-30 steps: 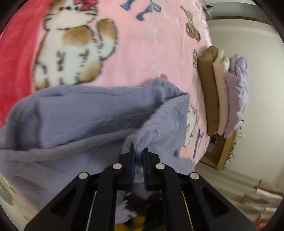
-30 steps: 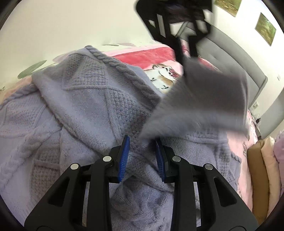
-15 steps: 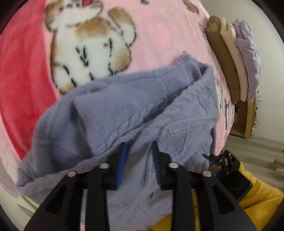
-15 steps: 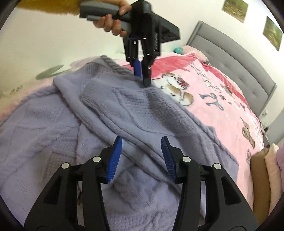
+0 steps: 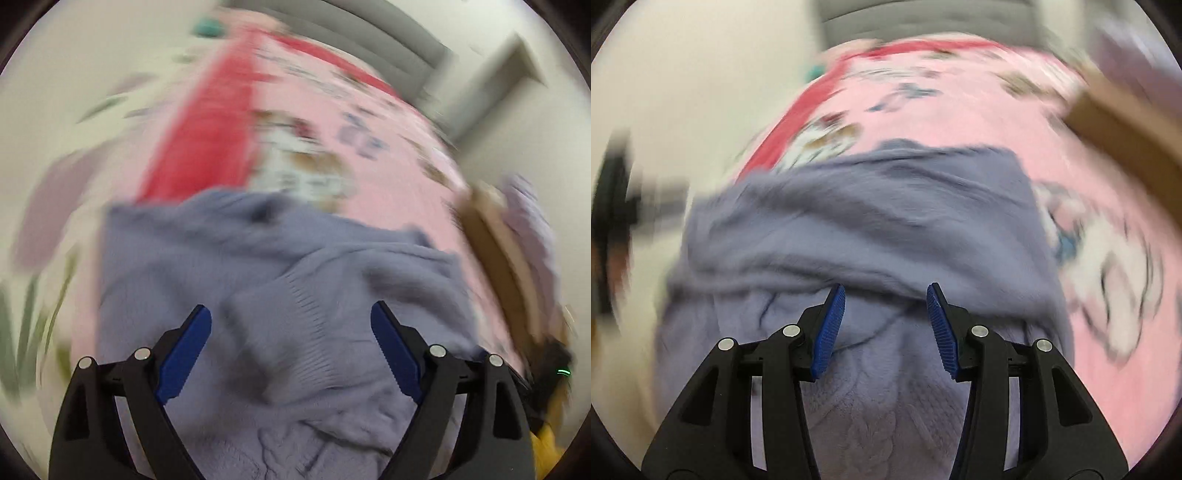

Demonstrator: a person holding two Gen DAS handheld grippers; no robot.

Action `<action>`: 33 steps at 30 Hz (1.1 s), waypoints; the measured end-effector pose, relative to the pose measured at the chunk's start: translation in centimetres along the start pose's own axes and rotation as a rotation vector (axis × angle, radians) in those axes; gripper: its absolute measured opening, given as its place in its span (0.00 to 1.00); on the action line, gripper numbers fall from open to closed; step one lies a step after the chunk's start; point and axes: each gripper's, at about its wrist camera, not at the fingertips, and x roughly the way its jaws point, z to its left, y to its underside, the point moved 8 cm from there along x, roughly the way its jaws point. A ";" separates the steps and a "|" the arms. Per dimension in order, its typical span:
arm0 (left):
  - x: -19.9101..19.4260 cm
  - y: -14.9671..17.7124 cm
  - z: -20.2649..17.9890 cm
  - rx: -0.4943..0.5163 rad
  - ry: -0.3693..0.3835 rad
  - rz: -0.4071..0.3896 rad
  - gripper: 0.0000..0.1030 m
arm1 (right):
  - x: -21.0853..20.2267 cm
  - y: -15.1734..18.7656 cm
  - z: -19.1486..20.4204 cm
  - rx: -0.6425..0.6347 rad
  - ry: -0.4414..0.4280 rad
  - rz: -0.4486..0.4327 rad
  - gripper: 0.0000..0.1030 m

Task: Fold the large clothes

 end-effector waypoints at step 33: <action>3.7 6.9 0.5 -0.209 0.169 -0.001 0.32 | 6.8 2.5 -0.9 -1.197 0.622 0.067 0.47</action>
